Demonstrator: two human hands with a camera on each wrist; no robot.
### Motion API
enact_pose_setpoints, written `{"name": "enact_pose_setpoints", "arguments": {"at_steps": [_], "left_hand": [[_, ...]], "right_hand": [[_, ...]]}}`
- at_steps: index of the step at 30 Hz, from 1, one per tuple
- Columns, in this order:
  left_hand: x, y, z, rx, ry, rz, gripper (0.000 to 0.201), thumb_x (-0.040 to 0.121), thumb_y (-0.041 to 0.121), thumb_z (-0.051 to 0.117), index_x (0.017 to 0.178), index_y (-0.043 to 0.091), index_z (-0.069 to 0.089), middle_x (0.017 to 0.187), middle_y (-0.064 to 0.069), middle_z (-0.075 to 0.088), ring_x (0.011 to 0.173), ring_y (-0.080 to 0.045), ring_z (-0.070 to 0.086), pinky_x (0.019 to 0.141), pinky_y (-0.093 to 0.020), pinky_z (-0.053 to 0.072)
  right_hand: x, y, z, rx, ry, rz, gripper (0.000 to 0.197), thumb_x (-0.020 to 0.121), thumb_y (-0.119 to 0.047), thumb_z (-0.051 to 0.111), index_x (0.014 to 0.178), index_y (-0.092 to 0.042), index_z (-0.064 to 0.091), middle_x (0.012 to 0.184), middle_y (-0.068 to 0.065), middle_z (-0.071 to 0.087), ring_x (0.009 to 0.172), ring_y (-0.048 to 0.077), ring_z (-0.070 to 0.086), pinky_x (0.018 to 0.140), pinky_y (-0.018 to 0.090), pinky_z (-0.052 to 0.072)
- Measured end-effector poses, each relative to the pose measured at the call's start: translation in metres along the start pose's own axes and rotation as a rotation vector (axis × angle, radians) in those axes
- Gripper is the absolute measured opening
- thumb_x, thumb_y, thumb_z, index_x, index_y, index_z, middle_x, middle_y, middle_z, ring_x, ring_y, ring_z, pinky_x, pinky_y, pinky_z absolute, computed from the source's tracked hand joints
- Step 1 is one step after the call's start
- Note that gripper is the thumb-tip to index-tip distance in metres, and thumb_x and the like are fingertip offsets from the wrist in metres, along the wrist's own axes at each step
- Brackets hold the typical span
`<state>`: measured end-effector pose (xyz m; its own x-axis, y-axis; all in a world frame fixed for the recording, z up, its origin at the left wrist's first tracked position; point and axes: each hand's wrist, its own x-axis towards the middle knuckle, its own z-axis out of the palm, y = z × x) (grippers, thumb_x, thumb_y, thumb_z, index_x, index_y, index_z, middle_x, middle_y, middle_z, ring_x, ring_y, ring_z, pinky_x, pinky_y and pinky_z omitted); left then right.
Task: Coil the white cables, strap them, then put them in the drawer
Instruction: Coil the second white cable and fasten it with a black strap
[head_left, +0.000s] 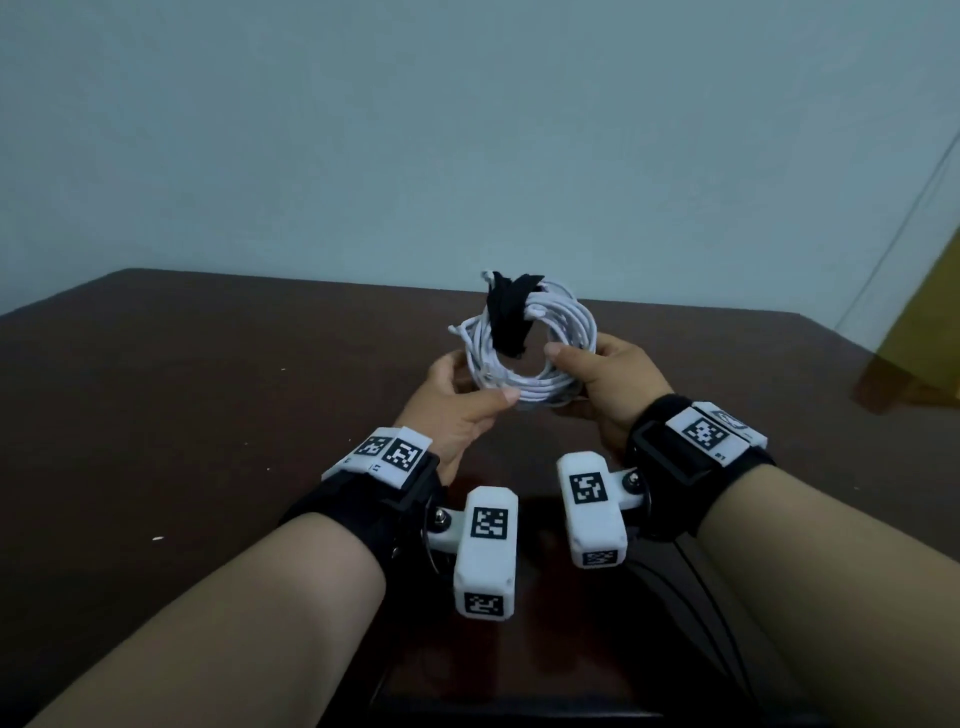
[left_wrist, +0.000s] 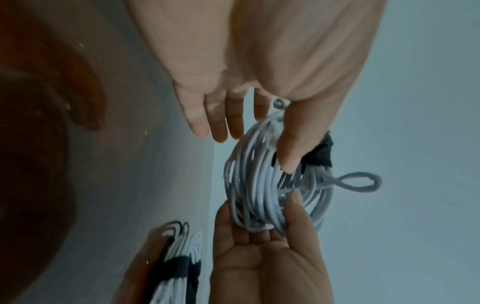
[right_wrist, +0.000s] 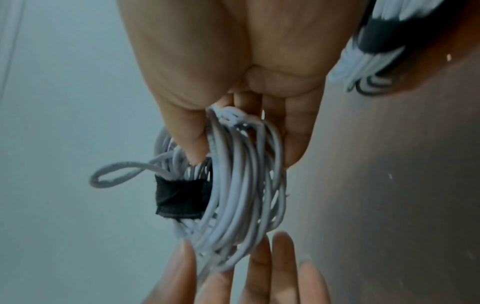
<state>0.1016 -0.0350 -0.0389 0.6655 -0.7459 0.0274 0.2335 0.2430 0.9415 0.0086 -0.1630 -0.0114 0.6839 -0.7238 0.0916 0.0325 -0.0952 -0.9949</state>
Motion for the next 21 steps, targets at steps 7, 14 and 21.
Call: {"name": "enact_pose_setpoints", "arguments": {"at_steps": [7,14,21], "left_hand": [[0.008,-0.005,0.049,0.173,-0.026,-0.044,0.056,0.084,0.011,0.067,0.134,0.016,0.043,0.12,-0.009,0.055,0.102,-0.017,0.057,0.086,-0.031,0.048],[0.013,-0.026,0.094,0.262,-0.076,-0.189,0.053,0.085,0.012,0.066,0.133,0.014,0.044,0.119,-0.009,0.054,0.107,-0.021,0.054,0.086,-0.035,0.05],[0.014,-0.035,0.111,0.308,-0.113,-0.348,0.078,0.084,0.012,0.064,0.147,0.029,0.022,0.144,-0.007,0.037,0.123,-0.028,0.04,0.083,-0.047,0.053]], "right_hand": [[-0.01,-0.015,-0.068,0.011,0.235,0.027,0.016,0.08,-0.02,0.069,0.071,-0.009,0.062,0.067,0.012,0.064,0.064,0.027,0.062,0.067,0.041,0.055],[-0.011,0.01,-0.123,-0.185,0.396,0.229,0.033,0.065,-0.036,0.075,0.073,-0.005,0.066,0.076,0.015,0.069,0.067,0.028,0.064,0.068,0.044,0.054],[-0.014,0.017,-0.127,-0.152,0.309,0.424,0.041,0.073,-0.04,0.071,0.088,-0.003,0.062,0.074,0.014,0.066,0.059,0.027,0.063,0.051,0.031,0.051]]}}
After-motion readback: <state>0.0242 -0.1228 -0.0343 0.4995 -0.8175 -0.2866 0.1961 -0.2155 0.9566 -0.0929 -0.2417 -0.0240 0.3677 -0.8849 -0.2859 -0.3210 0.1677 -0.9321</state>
